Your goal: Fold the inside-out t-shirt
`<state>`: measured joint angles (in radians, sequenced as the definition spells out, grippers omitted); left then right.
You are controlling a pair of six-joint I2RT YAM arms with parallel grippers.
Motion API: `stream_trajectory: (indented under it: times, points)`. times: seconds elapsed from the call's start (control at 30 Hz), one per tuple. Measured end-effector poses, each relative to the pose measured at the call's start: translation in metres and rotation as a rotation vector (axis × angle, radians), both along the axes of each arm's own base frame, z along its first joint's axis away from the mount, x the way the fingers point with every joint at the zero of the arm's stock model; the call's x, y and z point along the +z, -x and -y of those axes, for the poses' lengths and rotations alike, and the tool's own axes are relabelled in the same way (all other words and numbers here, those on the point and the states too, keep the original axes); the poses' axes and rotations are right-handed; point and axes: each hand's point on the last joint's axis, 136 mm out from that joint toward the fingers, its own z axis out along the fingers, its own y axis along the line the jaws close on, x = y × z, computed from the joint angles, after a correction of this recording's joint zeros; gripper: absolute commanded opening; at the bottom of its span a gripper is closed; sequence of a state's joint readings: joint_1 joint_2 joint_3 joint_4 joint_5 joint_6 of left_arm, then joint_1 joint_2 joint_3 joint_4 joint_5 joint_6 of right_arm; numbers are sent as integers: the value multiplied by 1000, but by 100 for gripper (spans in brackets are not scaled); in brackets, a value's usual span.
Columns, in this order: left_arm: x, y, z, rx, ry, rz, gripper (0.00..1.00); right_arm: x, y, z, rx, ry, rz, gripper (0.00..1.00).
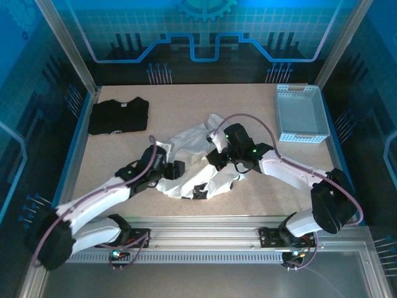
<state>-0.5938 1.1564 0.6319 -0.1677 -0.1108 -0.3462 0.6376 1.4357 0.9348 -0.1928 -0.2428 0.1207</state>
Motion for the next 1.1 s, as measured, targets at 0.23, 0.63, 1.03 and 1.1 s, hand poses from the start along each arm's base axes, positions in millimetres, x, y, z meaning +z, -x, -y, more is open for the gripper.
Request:
stream_trajectory:
  times: [0.23,0.63,1.03,1.1]
  points:
    - [-37,-32,33,-84,-55,-74,60,1,-2,8,-25,-11,-5,0]
    - [-22,-50,74,-192,42,-90,0,7,-3,38,-97,82,56,0]
    - [123,17,66,-369,405,-10,0,49,-23,56,-191,255,281,16]
    - [121,18,61,-362,420,-43,0,56,-32,60,-247,304,289,26]
